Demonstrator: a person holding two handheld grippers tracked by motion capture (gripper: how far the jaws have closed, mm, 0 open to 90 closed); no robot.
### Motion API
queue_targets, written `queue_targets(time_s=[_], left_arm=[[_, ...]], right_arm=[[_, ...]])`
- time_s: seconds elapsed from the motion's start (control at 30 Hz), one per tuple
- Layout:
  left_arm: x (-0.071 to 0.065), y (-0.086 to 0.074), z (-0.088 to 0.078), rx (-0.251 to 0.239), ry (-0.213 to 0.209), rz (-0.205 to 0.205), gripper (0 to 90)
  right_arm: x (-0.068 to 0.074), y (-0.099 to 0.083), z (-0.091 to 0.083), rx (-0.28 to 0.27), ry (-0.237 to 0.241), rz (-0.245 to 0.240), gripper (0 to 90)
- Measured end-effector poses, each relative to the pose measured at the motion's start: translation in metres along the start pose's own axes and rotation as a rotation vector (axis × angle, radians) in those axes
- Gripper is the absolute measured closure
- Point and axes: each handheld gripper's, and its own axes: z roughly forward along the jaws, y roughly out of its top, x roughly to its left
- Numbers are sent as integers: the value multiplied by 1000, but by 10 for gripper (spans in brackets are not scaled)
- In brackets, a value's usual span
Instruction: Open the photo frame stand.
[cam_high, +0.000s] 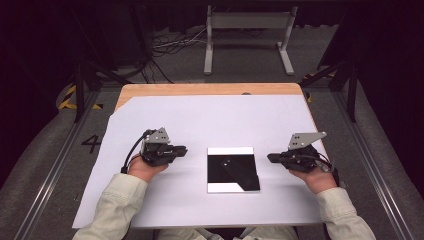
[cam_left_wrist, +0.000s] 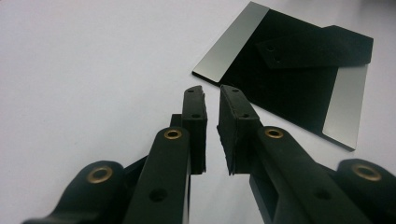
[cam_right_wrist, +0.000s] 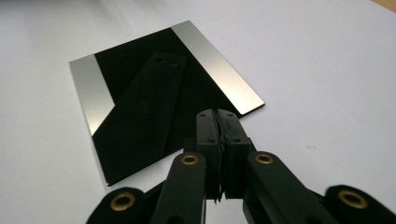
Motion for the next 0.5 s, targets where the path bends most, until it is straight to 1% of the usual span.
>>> queue_targets(time_s=[0.07, 0.13, 0.17, 0.2, 0.27, 0.43, 0.5], left_arm=[[1, 0, -1, 2, 4, 5, 807], [1, -1, -1, 1, 3, -5, 806], [1, -1, -1, 1, 3, -5, 805], [2, -1, -1, 2, 6, -3, 805], [2, -2, -2, 2, 4, -6, 804], [3, -2, -1, 5, 2, -2, 802], [3, -2, -1, 6, 2, -2, 801]], right_arm=[[3, 1, -2, 2, 18, -17, 876], [5, 1, -3, 1, 34, -34, 869], [5, 1, -3, 1, 34, -34, 869], [7, 1, -4, 3, 50, -49, 866], [7, 1, -6, 1, 60, -60, 863], [9, 0, -9, -6, 76, -64, 859], [10, 1, -10, -7, 75, -68, 858]])
